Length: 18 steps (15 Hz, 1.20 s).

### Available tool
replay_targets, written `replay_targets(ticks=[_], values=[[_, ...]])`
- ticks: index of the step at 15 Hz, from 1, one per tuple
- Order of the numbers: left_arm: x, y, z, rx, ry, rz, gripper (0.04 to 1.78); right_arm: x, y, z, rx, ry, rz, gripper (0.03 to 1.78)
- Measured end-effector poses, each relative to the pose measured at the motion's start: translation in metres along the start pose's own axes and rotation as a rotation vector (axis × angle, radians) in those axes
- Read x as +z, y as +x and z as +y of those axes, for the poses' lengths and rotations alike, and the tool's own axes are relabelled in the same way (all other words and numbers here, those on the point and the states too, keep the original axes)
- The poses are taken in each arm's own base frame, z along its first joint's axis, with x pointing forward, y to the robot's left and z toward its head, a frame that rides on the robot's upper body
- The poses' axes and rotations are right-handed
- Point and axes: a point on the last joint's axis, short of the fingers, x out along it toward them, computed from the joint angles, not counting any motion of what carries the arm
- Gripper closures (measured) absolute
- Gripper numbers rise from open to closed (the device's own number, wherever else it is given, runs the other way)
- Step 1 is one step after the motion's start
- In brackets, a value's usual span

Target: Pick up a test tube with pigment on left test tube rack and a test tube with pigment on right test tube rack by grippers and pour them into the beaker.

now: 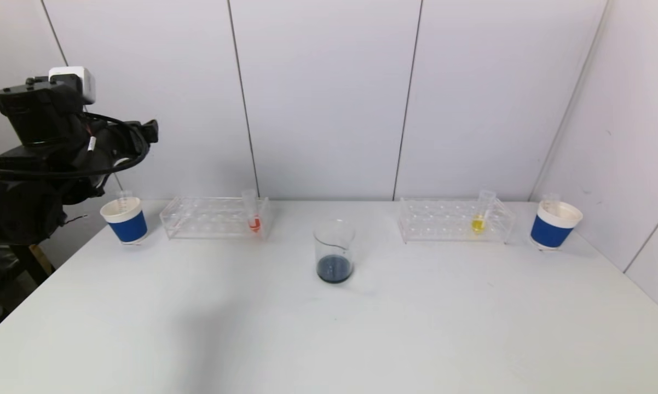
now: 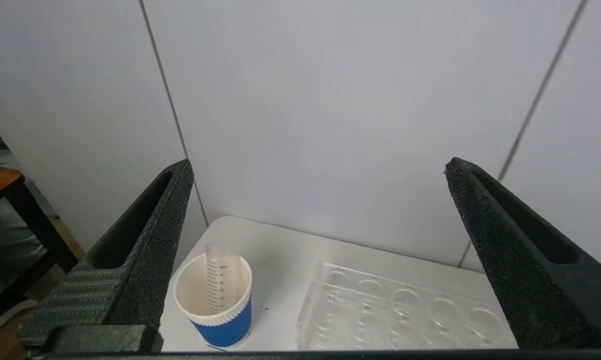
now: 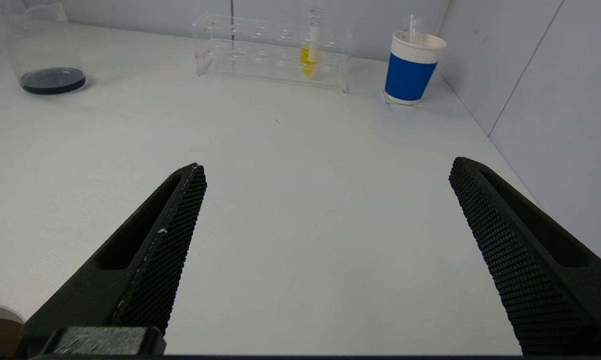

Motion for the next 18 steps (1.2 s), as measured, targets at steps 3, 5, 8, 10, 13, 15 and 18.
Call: replay_targets(ticks=[3, 5, 8, 10, 13, 15, 18], values=[[0.019, -0.042, -0.003, -0.044, -0.008, -0.014, 0.06, 0.0, 0.0, 0.0, 0.0, 0.0, 0.0, 0.04], [0.032, -0.075, 0.004, -0.064, -0.014, -0.026, 0.06, 0.0, 0.0, 0.0, 0.0, 0.0, 0.0, 0.04], [0.048, -0.123, 0.02, -0.075, -0.023, -0.041, 0.06, 0.0, 0.0, 0.0, 0.0, 0.0, 0.0, 0.04], [0.056, -0.152, 0.032, -0.073, -0.025, -0.044, 0.06, 0.0, 0.0, 0.0, 0.0, 0.0, 0.0, 0.04], [0.064, -0.186, 0.047, -0.07, -0.035, -0.071, 0.06, 0.0, 0.0, 0.0, 0.0, 0.0, 0.0, 0.04], [0.067, -0.207, 0.056, -0.071, -0.039, -0.081, 0.06, 0.0, 0.0, 0.0, 0.0, 0.0, 0.0, 0.04], [0.066, -0.239, 0.07, -0.07, -0.04, -0.084, 0.06, 0.0, 0.0, 0.0, 0.0, 0.0, 0.0, 0.04]])
